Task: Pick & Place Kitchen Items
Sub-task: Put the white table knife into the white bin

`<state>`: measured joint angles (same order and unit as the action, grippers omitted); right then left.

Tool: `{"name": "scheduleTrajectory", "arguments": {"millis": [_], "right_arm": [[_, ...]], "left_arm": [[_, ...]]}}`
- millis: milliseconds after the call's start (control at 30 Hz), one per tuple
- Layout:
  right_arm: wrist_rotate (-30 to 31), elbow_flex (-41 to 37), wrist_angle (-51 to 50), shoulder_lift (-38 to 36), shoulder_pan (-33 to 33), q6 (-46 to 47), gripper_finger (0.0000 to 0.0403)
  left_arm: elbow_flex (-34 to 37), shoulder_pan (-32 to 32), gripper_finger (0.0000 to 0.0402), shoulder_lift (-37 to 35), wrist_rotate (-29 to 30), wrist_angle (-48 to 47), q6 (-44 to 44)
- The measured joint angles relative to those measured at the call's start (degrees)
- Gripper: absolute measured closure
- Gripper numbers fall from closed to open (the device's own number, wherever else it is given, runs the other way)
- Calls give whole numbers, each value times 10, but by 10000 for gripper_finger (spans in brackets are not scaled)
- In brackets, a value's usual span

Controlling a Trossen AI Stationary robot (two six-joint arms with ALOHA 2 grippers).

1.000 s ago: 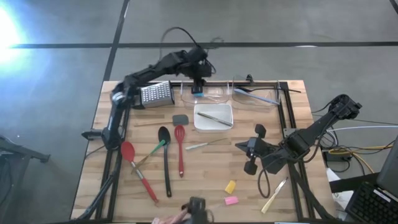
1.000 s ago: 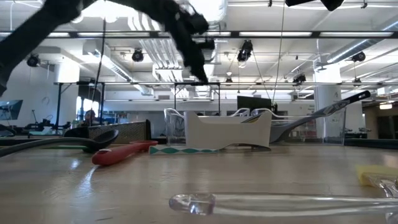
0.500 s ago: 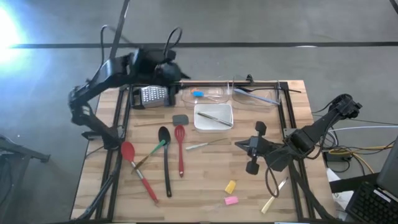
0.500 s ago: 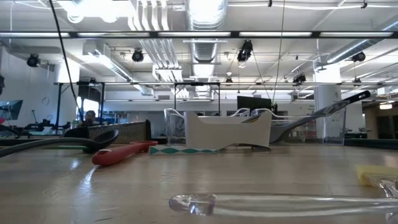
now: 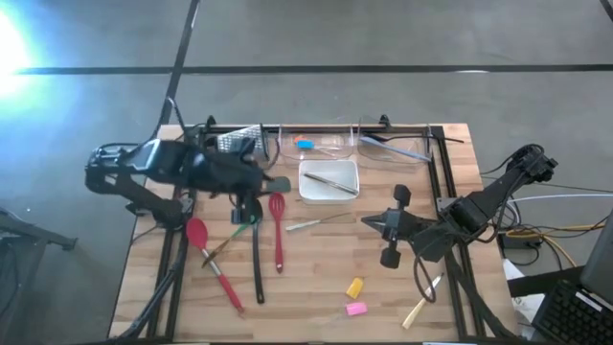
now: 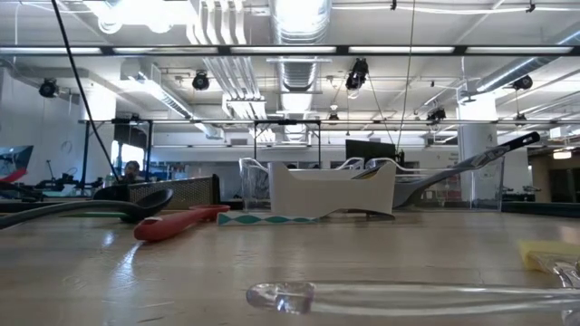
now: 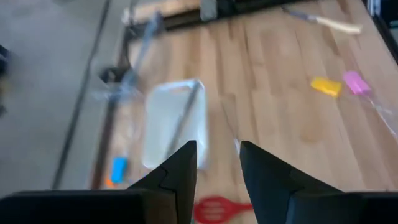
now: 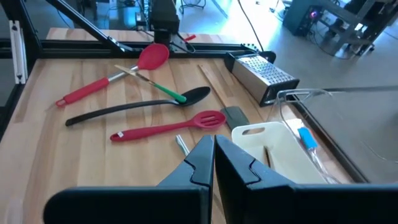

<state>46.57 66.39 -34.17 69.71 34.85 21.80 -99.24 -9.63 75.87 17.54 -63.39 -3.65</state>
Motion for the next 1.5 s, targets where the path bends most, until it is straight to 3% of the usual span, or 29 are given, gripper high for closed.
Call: {"name": "scheduleTrajectory", "arguments": {"millis": [233, 433, 667, 833, 1233, 1500], "right_arm": [[0, 0, 0, 0, 0, 0, 394], [1, 0, 1, 0, 0, -23, 394], [13, 0, 2, 0, 0, -26, 394], [15, 0, 2, 0, 0, -26, 394], [16, 0, 2, 0, 0, -25, 394], [16, 0, 1, 0, 0, -27, 394]], "left_arm": [[134, -40, 273, -1, 1, 33, 72], [276, -48, 273, 11, -23, 175, 138], [387, -48, 273, 41, -64, 346, 140], [411, -42, 273, 77, -58, 410, 142], [395, 0, 209, 161, -67, 397, 192], [395, 2, 211, 187, -80, 395, 202]]}}
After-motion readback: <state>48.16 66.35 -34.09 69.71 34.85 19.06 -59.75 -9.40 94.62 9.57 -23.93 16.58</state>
